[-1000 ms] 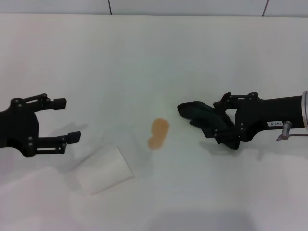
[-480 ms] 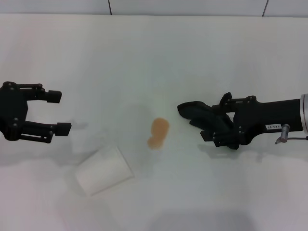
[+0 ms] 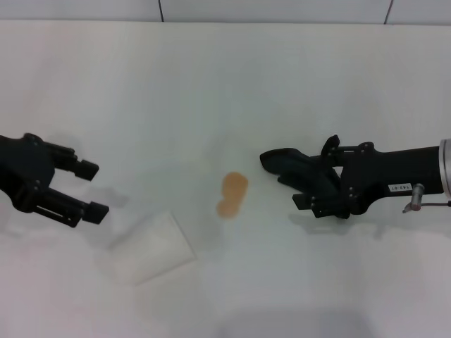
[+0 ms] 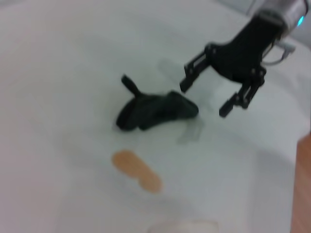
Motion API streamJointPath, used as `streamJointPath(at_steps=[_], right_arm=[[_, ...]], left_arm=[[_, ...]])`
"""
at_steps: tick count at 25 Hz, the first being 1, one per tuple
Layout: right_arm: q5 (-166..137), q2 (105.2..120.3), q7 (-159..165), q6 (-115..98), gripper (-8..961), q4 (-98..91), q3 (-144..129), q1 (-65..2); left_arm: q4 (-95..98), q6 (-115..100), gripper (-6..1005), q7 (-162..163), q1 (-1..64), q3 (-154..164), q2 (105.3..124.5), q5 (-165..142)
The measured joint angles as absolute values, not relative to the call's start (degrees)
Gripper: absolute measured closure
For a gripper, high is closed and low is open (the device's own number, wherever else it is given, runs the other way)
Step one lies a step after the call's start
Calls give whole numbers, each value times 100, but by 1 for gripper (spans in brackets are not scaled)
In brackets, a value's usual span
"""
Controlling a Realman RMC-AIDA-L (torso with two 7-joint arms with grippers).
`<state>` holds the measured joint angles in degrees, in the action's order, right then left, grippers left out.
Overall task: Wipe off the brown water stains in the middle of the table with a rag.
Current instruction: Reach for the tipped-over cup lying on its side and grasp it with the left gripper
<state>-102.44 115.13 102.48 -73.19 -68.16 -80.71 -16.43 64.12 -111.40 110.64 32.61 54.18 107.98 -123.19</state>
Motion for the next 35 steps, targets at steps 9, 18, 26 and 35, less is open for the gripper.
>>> streamJointPath(at_steps=[9, 18, 26, 35], right_arm=[[-10125, 11514, 10213, -7321, 158, -6802, -8135, -1643], [-10020, 11513, 10171, -7305, 157, -6810, -8258, -1611], [-10014, 11514, 10080, -7313, 158, -6776, -8290, -1594], [-9978, 11513, 10063, -7320, 157, -6763, -8339, -1578]], left_arm=[[6325, -11189, 126, 11495, 3910, 6221, 10780, -13109], [5998, -11120, 126, 11276, 4190, 6298, 11161, -13515], [5787, -10961, 127, 11169, 4280, 6339, 11306, -13815], [5424, -10624, 127, 10964, 4346, 6353, 11370, -14059]])
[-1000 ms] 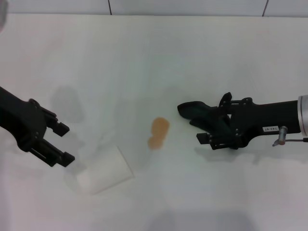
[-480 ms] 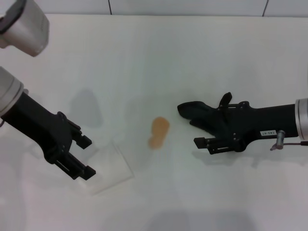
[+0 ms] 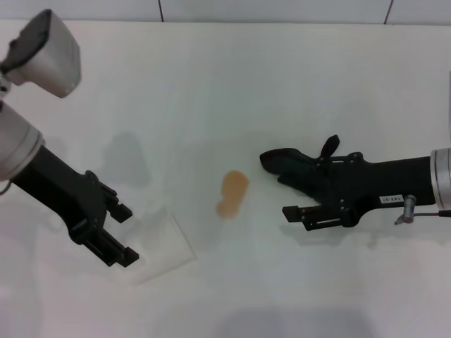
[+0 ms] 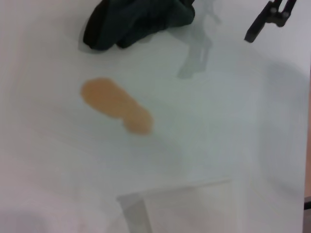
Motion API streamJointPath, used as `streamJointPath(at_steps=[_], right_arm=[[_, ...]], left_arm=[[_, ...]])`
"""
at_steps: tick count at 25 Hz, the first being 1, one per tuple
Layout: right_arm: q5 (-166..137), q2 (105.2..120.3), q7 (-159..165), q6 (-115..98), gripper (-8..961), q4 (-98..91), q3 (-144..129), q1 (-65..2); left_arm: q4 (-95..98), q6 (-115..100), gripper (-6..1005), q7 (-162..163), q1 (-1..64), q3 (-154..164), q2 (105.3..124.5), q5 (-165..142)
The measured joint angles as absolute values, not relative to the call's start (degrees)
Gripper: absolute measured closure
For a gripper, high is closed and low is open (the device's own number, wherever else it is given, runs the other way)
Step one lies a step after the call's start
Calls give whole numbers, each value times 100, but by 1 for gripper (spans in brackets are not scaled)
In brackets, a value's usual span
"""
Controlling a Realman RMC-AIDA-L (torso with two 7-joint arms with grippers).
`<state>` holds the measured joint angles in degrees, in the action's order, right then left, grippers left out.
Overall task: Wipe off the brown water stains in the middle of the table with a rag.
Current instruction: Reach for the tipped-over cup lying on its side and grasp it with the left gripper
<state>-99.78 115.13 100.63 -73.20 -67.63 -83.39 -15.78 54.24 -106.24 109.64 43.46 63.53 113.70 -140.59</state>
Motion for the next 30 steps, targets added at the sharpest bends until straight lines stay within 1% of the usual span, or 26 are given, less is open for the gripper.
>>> streamJointPath(at_steps=[8, 13, 24, 30], right_arm=[[-9950, 11514, 10054, -7322, 158, -6764, -8393, -1580], [-9948, 11513, 10054, -7321, 158, -6764, -8394, -1554], [-9937, 11513, 10045, -7378, 157, -6807, -8402, -1498], [-9930, 11509, 10045, -7401, 158, -6817, -8387, -1495]], left_arm=[[5119, -10405, 126, 10770, 4520, 6372, 11501, -14267], [5080, -10293, 126, 10718, 4605, 6372, 11625, -14563], [4857, -10070, 126, 10647, 4808, 6416, 11683, -14667], [4822, -9983, 127, 10629, 4869, 6452, 11777, -14688]])
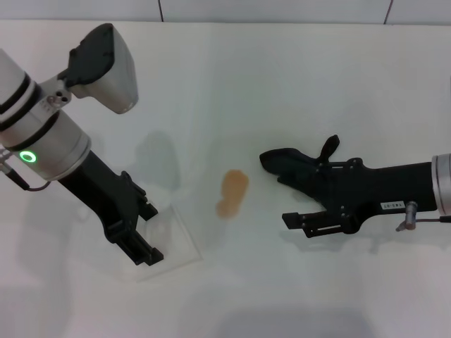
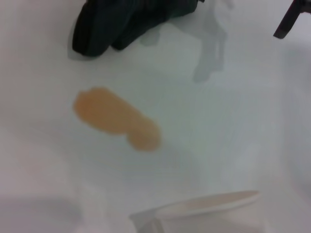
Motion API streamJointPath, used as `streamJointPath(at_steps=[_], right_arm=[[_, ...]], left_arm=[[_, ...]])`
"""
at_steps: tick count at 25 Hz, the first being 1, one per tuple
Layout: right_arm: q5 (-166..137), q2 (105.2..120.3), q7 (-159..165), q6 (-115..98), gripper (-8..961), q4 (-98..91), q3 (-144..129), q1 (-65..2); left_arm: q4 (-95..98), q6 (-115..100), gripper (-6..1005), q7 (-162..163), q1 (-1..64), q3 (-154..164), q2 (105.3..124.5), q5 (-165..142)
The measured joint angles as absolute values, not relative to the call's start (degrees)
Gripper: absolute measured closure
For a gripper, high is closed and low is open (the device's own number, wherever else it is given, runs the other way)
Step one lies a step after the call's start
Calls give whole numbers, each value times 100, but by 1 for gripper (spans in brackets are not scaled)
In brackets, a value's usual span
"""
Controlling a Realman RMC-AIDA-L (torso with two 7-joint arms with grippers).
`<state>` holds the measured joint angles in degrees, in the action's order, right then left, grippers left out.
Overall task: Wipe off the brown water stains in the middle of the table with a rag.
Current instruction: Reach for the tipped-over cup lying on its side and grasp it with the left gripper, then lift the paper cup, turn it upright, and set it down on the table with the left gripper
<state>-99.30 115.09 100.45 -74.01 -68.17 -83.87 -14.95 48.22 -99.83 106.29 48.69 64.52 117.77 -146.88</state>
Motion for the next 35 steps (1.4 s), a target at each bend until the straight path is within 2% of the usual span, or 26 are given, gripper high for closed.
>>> streamJointPath(at_steps=[11, 22, 27, 35], right_arm=[[-9930, 11505, 10032, -7401, 158, -6797, -8392, -1483], [-9931, 11505, 10027, -7400, 158, -6817, -8378, -1476], [-9931, 11504, 10027, -7400, 158, -6821, -8358, -1476], [-9932, 11497, 10028, -7400, 157, -6834, -8349, -1480]], left_arm=[[4673, -9759, 126, 10498, 4921, 6508, 11880, -14757], [4685, -9661, 193, 10520, 4940, 6479, 11882, -14742], [4841, -9641, 305, 10584, 4921, 6356, 11873, -14737], [5804, -9723, 364, 10567, 4440, 5602, 11852, -14714]])
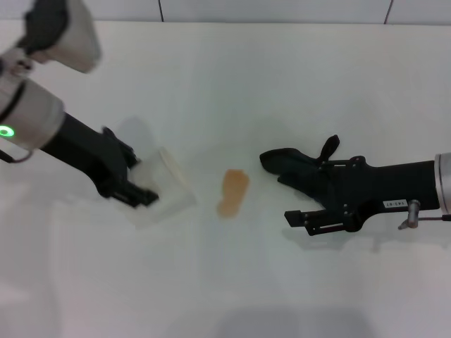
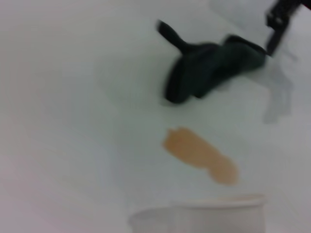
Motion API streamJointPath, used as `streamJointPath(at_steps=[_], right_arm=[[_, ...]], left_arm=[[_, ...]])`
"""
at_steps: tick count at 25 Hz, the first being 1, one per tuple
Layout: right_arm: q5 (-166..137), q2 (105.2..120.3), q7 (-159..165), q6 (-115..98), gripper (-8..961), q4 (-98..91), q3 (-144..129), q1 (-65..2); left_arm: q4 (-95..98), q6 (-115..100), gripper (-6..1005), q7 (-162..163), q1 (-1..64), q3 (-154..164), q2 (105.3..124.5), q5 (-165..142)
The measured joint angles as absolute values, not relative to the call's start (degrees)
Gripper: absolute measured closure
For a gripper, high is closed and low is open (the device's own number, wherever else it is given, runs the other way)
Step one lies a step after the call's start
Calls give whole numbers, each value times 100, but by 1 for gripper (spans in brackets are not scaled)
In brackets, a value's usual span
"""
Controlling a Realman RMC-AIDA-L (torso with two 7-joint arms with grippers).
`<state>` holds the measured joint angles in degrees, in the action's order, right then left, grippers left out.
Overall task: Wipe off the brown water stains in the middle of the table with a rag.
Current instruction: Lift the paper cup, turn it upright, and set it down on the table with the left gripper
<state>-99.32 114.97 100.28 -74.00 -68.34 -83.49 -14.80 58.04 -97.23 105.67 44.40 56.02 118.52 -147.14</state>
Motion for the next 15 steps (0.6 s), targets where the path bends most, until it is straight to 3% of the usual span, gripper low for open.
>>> streamJointPath(at_steps=[15], right_arm=[[-9868, 11503, 10028, -7351, 158, -6848, -8203, -1572]], left_arm=[[6697, -8615, 430, 9890, 3088, 4529, 11886, -12685]])
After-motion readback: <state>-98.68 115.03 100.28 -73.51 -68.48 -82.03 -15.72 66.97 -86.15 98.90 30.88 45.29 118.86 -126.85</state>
